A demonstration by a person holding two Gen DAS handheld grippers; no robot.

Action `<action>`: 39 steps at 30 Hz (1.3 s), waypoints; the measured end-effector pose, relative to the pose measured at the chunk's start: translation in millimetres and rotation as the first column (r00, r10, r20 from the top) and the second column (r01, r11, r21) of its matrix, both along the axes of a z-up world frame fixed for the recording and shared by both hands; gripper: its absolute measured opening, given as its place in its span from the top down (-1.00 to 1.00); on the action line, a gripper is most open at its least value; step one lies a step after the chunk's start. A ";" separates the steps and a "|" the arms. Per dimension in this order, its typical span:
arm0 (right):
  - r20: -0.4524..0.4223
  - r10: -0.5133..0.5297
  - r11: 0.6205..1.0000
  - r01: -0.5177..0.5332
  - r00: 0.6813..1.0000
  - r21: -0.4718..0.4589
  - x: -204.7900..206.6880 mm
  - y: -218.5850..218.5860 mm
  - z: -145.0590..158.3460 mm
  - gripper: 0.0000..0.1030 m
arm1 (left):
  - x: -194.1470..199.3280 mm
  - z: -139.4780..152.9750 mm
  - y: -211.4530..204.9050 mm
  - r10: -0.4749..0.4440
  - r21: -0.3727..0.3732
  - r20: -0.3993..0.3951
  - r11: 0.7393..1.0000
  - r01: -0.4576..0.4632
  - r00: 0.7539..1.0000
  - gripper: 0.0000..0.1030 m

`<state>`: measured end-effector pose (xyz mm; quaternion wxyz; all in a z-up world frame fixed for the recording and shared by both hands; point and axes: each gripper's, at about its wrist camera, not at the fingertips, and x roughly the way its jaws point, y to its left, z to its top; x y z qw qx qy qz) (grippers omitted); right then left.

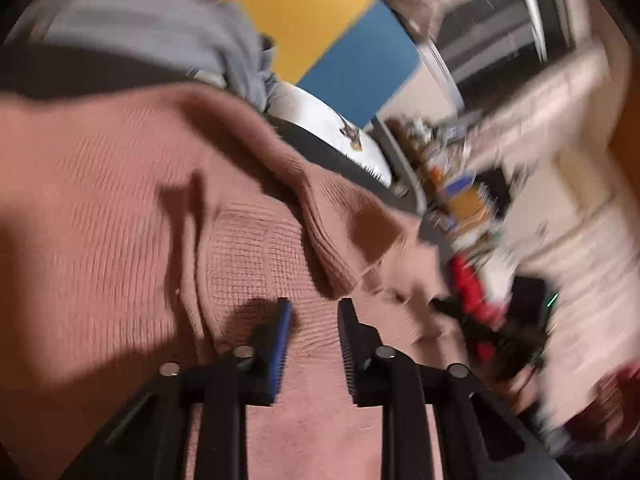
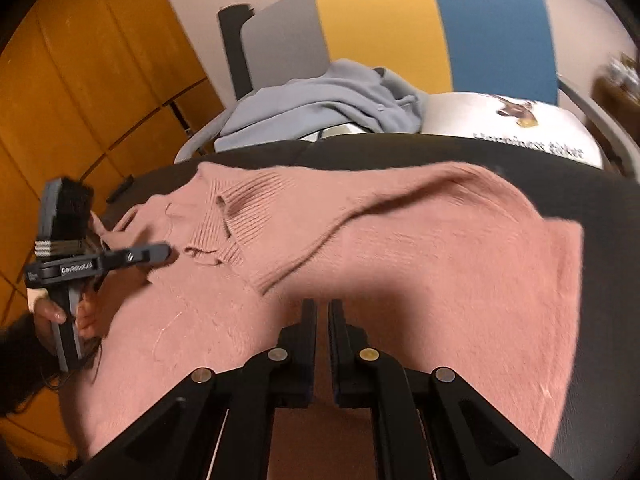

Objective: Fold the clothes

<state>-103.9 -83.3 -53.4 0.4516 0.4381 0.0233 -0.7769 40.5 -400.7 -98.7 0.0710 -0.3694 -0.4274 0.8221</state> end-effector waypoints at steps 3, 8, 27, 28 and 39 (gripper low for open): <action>0.148 -0.051 0.988 0.072 0.988 -0.137 -11.7 15.7 0.5 0.46 | -10.1 -7.8 -10.6 0.041 0.167 0.007 0.985 -0.042 0.999 0.35; 0.320 -0.113 0.939 0.206 0.941 -0.275 -38.2 1.4 -11.6 -0.05 | -42.2 -14.4 -5.0 0.052 0.160 0.080 0.985 -0.064 0.995 0.31; 0.186 -0.150 0.982 0.169 0.971 -0.087 -35.4 -27.8 -29.1 0.66 | -24.2 20.7 24.5 0.113 -0.273 0.100 0.959 -0.082 0.988 0.70; 0.199 -0.165 0.977 0.188 0.966 -0.101 -36.7 -22.8 -28.4 0.62 | -19.2 28.8 25.3 0.133 -0.280 0.066 0.954 -0.109 0.989 0.66; -0.051 -0.100 0.993 0.097 0.994 -0.064 -13.7 -67.6 19.4 -0.15 | -40.3 3.2 64.5 0.052 -0.392 0.099 0.920 -0.009 0.994 0.73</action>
